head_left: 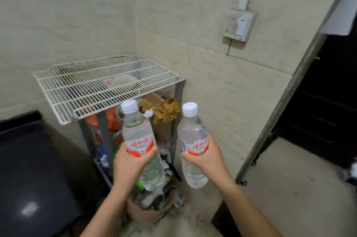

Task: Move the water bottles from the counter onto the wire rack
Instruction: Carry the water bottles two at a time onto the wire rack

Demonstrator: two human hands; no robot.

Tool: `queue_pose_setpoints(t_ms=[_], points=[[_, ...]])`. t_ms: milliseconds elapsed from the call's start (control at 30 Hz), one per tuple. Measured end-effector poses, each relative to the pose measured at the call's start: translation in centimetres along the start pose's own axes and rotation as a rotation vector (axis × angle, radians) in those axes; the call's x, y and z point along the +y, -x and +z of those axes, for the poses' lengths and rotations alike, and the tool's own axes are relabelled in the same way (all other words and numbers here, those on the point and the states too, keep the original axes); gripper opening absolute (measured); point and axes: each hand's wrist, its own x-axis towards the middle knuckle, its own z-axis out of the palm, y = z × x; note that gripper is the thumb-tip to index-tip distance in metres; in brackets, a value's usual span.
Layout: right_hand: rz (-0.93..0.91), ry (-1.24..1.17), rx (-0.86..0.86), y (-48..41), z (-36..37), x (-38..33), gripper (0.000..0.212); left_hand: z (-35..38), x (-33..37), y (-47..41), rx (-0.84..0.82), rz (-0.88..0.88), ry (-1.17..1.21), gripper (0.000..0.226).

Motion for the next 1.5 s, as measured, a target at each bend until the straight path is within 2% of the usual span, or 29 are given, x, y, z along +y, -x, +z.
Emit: queue_pose_setpoints(t_ms=[67, 167, 267, 433, 633, 800, 1033, 1167, 1300, 1400, 1500], points=[[-0.045, -0.037, -0.056, -2.8, -0.1, -0.4, 0.051, -0.2, 1.2, -0.9, 0.093, 0.016, -0.003, 0.036], [-0.118, -0.113, -0.157, -6.5, 0.3, -2.0, 0.056, -1.0, 3.1, -2.1, 0.217, 0.065, 0.003, 0.056], [-0.205, -0.187, -0.245, -9.9, 1.1, -4.6, 0.055, -1.8, 5.3, -3.6, 0.299, 0.139, 0.004, 0.065], [-0.329, -0.263, -0.297, -16.0, 3.5, -8.6, 0.052, -4.1, 7.8, -7.9, 0.379, 0.245, 0.003, 0.047], [-0.408, -0.239, -0.263, -25.2, 7.3, -12.0, 0.056, -7.6, 9.3, -16.6, 0.369, 0.329, 0.063, 0.052], [-0.341, -0.251, -0.122, -35.0, 13.0, -13.7, 0.052, -9.4, 9.3, -25.4, 0.289, 0.303, 0.096, 0.053], [-0.258, -0.106, -0.078, -46.2, 18.8, -13.1, 0.054, -12.1, 7.4, -35.1, 0.281, 0.241, 0.023, 0.071], [-0.22, -0.091, -0.096, -51.0, 21.6, -12.6, 0.052, -12.5, 7.1, -37.9, 0.3, 0.184, 0.019, 0.063], [-0.229, -0.101, -0.121, -55.6, 23.6, -11.5, 0.054, -13.2, 5.7, -38.9, 0.32, 0.131, -0.015, 0.075], [-0.227, -0.104, -0.123, -58.3, 24.7, -11.1, 0.053, -13.7, 5.2, -39.3, 0.384, 0.086, -0.015, 0.068], [-0.184, -0.147, -0.072, -60.4, 26.4, -11.0, 0.052, -13.9, 5.4, -39.7, 0.403, 0.073, -0.034, 0.082]])
